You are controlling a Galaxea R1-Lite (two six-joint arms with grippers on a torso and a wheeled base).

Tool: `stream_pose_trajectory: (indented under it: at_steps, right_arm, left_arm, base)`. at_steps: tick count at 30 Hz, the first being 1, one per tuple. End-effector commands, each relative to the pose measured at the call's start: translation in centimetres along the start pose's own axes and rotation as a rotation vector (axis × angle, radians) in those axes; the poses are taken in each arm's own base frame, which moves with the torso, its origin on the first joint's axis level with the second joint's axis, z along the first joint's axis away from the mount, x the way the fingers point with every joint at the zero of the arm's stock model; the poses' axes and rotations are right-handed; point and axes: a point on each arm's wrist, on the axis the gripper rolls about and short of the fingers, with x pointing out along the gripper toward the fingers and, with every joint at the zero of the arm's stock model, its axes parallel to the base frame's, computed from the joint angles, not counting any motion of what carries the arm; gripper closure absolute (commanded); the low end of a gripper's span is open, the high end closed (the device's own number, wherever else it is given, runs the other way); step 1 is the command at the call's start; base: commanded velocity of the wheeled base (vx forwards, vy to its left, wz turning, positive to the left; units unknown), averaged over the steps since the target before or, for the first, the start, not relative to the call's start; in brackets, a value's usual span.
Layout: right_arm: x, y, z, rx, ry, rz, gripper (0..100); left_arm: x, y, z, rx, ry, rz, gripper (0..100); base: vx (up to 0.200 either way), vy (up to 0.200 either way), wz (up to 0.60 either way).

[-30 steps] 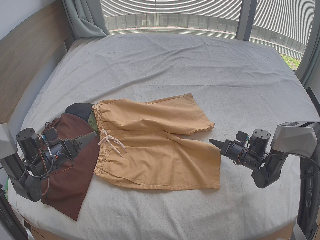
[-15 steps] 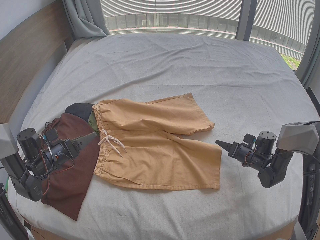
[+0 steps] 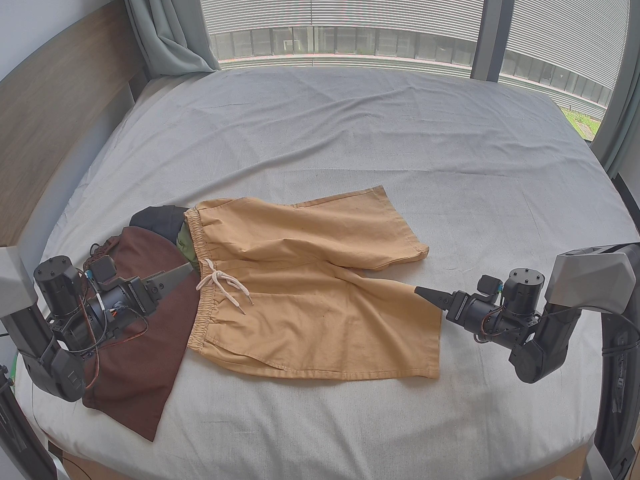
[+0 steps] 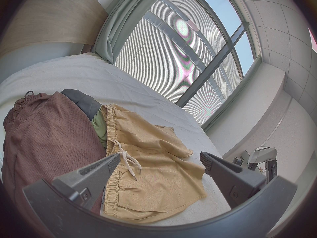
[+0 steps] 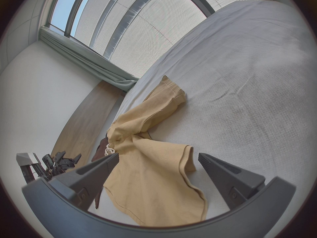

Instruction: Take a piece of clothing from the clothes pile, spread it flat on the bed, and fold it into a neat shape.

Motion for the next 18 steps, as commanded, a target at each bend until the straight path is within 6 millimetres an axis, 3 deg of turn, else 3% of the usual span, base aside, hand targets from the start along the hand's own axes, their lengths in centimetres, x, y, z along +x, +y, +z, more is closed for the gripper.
stream_pose_trajectory:
  at_steps: [1,8,18]
  right_arm:
    - [0.3,0.7,0.1,-0.001,-0.006,0.024,0]
    - [0.8,1.1,1.1,-0.018,-0.058,0.062,0]
    - [0.8,0.9,0.6,-0.011,-0.044,0.055,0]
  left_arm:
    - [0.1,0.1,0.0,0.001,-0.002,-0.001,0]
    - [0.1,0.1,0.0,0.001,-0.002,-0.001,0]
    - [0.2,0.2,0.1,0.003,-0.004,0.000,0]
  base:
    - [0.000,0.000,0.00]
    - [0.000,0.000,0.00]
    - [0.000,0.000,0.00]
